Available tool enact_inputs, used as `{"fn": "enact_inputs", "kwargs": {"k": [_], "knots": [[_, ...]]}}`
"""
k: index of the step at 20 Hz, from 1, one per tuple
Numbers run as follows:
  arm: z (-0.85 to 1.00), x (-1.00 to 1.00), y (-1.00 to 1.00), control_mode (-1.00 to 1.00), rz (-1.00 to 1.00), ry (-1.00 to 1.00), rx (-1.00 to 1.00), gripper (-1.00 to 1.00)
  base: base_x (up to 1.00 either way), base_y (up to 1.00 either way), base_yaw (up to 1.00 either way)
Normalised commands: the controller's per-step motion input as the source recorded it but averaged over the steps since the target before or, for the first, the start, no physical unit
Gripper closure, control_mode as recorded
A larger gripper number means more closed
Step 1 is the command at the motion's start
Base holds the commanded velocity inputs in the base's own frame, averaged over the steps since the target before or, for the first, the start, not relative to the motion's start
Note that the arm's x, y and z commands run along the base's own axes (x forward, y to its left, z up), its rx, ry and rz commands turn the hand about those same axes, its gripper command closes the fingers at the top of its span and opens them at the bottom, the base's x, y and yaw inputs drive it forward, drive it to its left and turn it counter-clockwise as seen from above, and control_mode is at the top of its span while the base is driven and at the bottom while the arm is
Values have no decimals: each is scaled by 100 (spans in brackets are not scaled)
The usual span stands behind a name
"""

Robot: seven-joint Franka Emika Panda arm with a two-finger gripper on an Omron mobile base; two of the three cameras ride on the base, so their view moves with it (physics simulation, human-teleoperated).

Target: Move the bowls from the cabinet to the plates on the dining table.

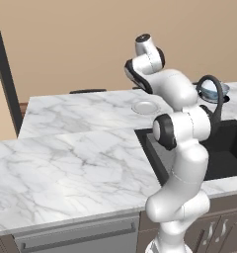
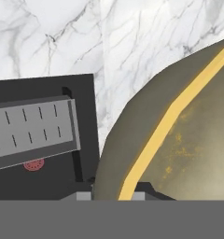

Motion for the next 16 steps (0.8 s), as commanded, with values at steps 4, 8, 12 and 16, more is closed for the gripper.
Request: {"fn": "enact_inputs", "kwargs": {"k": [4, 8, 12, 16], "knots": [[-16, 44, -3, -100, -3, 2, 0, 100, 0, 0, 0], [-22, 44, -5, -100, -3, 0, 0, 100, 0, 0, 0], [-22, 40, -5, -100, -3, 0, 0, 100, 0, 0, 0], [-24, 35, -3, -100, -3, 1, -1, 100, 0, 0, 0]]}}
